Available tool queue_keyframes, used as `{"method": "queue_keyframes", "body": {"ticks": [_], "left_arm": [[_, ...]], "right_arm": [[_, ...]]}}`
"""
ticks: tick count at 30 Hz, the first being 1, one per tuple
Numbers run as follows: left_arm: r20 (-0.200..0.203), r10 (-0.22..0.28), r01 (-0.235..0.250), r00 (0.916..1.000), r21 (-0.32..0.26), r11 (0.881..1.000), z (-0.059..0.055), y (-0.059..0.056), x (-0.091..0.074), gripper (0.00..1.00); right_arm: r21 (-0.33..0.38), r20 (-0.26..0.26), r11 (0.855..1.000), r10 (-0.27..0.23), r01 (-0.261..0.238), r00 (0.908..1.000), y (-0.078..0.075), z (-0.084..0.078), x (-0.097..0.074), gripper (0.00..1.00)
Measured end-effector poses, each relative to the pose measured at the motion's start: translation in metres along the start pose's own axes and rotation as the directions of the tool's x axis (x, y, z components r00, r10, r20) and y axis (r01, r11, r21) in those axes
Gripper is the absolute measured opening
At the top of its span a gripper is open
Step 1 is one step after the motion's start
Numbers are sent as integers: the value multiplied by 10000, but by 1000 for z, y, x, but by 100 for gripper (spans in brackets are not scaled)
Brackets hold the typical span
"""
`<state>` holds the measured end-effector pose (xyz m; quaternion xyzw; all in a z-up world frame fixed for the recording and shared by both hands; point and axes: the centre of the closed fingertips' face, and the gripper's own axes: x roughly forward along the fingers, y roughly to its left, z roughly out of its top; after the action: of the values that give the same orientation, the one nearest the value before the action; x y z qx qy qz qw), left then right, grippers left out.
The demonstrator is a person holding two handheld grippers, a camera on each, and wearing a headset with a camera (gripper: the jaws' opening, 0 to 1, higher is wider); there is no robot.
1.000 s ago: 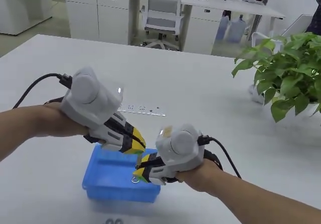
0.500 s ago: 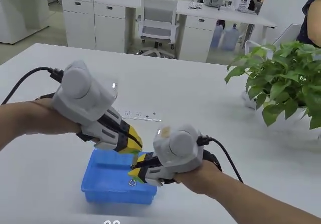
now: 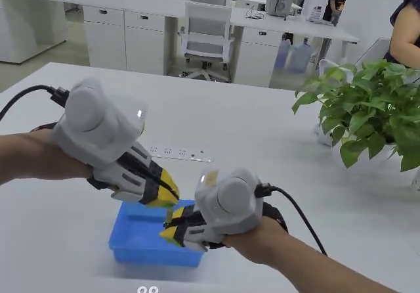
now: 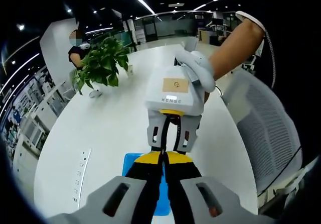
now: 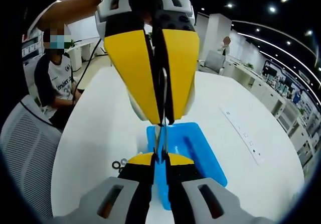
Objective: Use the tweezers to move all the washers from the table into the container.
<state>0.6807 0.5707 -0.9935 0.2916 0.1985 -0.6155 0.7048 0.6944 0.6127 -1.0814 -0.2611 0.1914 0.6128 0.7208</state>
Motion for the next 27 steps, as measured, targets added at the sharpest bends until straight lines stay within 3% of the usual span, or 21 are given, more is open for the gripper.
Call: {"method": "queue_keyframes", "body": {"ticks": [16,27], "left_arm": [[-60,-106,106,9999,57,9999,-6,-30,-1,5],[-187,-192,190,9996,-91,9998,-23,-46,11,5]], "right_arm": [[19,151,9996,279,-280,9995,33,-1,5,10],[322,44,9986,407,-408,9992,49,-19,16,11]]}}
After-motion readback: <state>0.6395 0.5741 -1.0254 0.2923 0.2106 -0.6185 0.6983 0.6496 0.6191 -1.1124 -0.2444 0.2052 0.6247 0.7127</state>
